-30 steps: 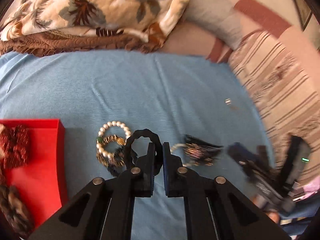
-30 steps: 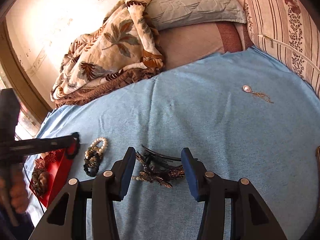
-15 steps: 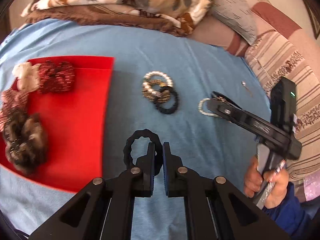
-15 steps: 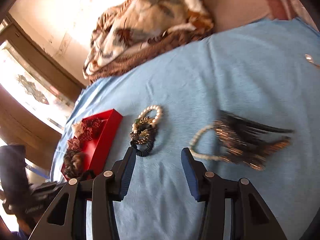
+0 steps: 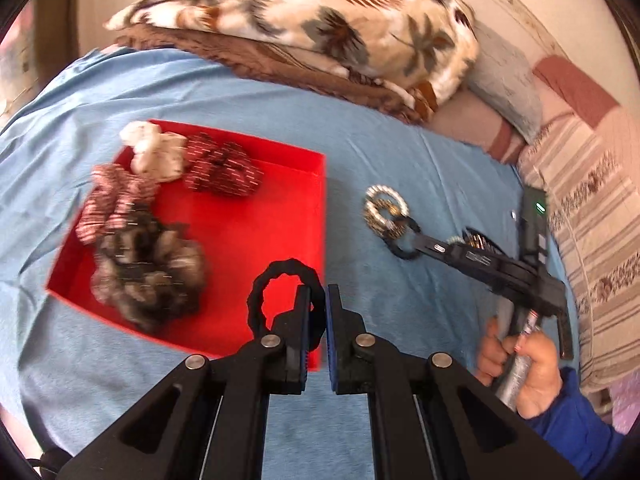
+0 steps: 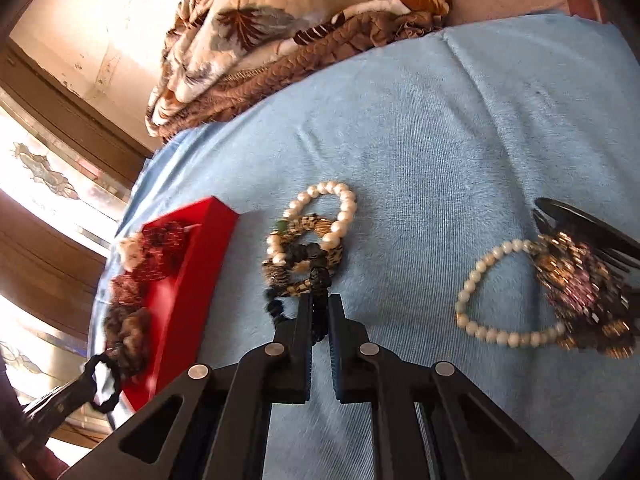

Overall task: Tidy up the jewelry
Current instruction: 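Carry both black hair ties into the red tray and open both tools, then withdraw both tools from the tray, then grasp the pearl bracelet with the left tool and lift it, then grasp the sparkly brown claw clip with right tool while left holds pearl bracelet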

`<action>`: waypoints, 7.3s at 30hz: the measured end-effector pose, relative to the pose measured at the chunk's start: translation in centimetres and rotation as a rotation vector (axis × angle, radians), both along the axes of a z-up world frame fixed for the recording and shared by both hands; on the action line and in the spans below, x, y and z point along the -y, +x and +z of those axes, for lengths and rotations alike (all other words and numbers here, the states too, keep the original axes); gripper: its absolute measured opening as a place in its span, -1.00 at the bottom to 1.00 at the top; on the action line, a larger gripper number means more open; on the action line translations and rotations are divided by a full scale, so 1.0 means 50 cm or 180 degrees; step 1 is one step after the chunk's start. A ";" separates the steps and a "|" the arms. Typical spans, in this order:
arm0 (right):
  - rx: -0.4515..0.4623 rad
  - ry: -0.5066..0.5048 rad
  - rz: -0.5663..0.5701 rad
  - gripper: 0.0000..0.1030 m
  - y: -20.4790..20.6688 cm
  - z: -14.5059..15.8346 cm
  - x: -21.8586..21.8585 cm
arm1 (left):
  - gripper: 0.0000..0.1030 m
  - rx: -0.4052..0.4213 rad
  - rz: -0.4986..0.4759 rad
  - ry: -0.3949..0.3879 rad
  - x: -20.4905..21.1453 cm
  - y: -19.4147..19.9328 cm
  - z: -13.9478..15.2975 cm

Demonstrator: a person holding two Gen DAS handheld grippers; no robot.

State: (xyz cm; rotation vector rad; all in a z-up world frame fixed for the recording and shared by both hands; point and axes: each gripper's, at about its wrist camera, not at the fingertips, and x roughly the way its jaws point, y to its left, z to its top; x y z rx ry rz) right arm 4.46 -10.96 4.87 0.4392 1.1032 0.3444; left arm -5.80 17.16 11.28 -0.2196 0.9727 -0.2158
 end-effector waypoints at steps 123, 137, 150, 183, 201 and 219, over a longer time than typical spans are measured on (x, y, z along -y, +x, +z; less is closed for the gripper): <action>0.0415 -0.0845 -0.0775 0.30 -0.140 0.106 0.299 | -0.19 -0.0357 -0.0478 0.1093 0.303 0.394 -0.180; 0.0441 -0.0866 -0.0860 0.30 -0.141 0.109 0.304 | -0.82 -0.0208 -0.0834 0.0888 0.350 0.369 -0.109; 0.0475 -0.0857 -0.0863 0.30 -0.144 0.112 0.304 | -0.82 0.0062 -0.1130 0.0064 0.307 0.174 0.061; 0.0250 -0.0859 -0.0209 -0.38 -0.027 0.075 0.256 | -0.82 -0.0526 -0.0667 0.0270 0.208 0.071 -0.153; 0.0469 -0.0650 -0.1150 0.43 -0.063 0.107 0.404 | -0.81 -0.0383 -0.0570 0.0318 0.203 0.068 -0.124; 0.0462 -0.1450 -0.0161 -0.12 0.014 0.030 0.279 | -0.29 -0.0410 -0.0843 0.0547 0.270 0.085 -0.173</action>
